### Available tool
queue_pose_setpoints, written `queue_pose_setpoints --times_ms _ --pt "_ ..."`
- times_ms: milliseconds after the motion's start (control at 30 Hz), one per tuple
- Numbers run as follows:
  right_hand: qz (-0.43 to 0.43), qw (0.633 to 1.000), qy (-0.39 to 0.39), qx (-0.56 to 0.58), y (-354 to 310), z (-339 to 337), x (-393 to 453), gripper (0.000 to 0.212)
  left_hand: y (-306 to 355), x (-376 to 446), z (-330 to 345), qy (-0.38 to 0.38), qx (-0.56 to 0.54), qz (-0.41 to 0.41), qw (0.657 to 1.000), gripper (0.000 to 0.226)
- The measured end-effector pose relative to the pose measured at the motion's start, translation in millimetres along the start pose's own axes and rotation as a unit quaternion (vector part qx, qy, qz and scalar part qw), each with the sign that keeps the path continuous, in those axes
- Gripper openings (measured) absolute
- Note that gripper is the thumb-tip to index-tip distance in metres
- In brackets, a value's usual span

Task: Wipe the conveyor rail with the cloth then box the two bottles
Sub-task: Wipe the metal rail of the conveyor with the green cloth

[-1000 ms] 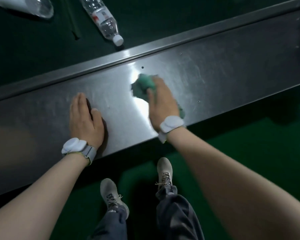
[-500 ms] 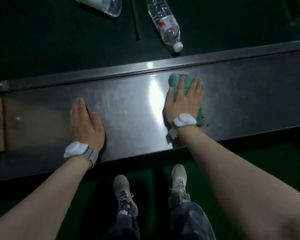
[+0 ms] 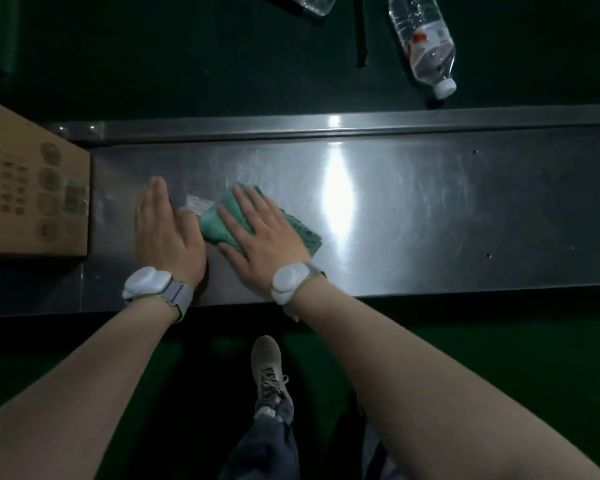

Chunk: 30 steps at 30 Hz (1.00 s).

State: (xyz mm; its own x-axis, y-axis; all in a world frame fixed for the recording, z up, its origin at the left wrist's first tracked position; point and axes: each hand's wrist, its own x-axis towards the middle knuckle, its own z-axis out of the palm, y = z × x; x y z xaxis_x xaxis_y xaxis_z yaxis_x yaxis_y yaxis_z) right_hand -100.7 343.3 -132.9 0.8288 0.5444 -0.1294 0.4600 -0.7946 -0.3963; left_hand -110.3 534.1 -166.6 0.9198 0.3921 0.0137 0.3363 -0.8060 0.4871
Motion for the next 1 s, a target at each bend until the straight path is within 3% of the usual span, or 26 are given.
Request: queue_pose_setpoints --times_ms 167,300,433,567,767,900,1000 --pt "0.138 0.986 0.093 0.02 60 -25 -26 0.059 -5 1 -10 -0.01 -0.009 0.003 1.0 0.067" --pt "0.255 0.953 0.159 0.048 99 -41 -32 0.055 -12 1 -27 -0.014 -0.009 -0.005 1.0 0.069" --pt "0.366 0.909 0.194 0.051 90 -38 -7 0.057 -23 4 -41 -0.006 -0.008 -0.005 1.0 0.069" --pt "0.404 0.894 0.191 0.031 50 -21 33 0.064 -44 9 -53 0.002 -0.018 -0.012 1.0 0.07" --pt "0.34 0.925 0.171 0.008 -43 16 98 0.069 -70 17 -64 0.035 -0.031 0.034 0.998 0.063" --pt "0.215 0.968 0.128 -0.002 -99 42 129 0.07 -80 16 -61 0.093 -0.073 0.083 0.99 0.063" --pt "0.064 0.996 0.043 -0.033 -124 57 139 0.07 -82 18 -55 0.152 -0.098 0.111 0.977 0.057"
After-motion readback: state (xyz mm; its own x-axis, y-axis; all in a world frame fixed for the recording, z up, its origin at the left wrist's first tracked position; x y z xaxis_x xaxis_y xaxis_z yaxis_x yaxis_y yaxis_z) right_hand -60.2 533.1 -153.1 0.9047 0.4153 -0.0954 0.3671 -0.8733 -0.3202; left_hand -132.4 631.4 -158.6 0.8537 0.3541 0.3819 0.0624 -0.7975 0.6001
